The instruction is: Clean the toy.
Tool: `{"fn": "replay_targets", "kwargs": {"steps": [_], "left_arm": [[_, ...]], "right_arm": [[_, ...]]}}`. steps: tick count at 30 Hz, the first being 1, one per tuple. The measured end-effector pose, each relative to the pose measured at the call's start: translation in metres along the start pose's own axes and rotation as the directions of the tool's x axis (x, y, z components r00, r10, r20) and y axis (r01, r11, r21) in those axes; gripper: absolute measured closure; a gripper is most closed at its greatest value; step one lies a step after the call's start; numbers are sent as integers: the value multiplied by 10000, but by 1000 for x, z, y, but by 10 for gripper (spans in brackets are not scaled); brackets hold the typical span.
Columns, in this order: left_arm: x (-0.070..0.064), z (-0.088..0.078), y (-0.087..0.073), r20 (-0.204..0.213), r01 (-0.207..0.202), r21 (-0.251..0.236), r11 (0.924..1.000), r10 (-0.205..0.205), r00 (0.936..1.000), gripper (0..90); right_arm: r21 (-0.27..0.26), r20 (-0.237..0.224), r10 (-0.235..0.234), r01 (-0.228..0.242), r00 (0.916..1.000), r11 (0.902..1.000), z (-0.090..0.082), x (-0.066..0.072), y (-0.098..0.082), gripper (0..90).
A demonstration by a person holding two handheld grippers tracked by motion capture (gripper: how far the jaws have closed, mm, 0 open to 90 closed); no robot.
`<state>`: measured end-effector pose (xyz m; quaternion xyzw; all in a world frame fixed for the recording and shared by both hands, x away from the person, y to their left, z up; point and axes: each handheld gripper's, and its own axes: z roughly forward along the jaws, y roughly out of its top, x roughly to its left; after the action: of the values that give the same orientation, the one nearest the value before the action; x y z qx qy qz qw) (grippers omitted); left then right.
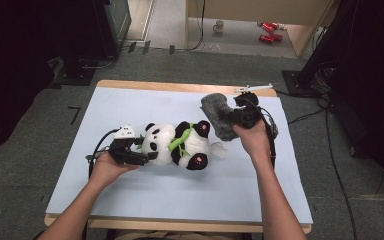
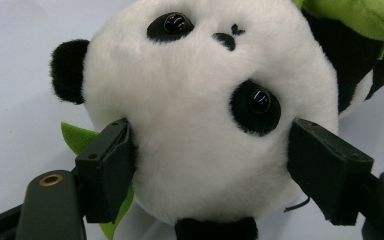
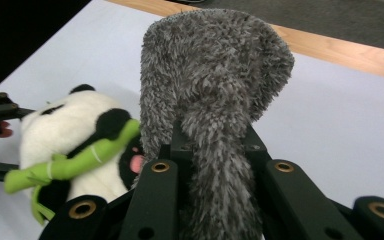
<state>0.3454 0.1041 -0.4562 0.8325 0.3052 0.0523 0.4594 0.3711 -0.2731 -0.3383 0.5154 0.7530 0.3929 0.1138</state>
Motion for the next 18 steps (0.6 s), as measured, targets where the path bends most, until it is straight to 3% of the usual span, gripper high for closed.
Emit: {"fn": "replay_targets", "kwargs": {"steps": [5,10,18], "left_arm": [[-1,0,0,-96,-12,6,10000,12,10000,234],[1,0,-1,-50,50,-87,9999,-51,10000,232],[1,1,0,-47,109,-104,9999,-110,9999,234]], "right_arm": [[189,-283,3,2,9996,9998,15,14,7,765],[425,-504,-427,448,9978,9981,29,34,19,765],[761,-661,-568,618,9962,9952,51,51,29,765]]}}
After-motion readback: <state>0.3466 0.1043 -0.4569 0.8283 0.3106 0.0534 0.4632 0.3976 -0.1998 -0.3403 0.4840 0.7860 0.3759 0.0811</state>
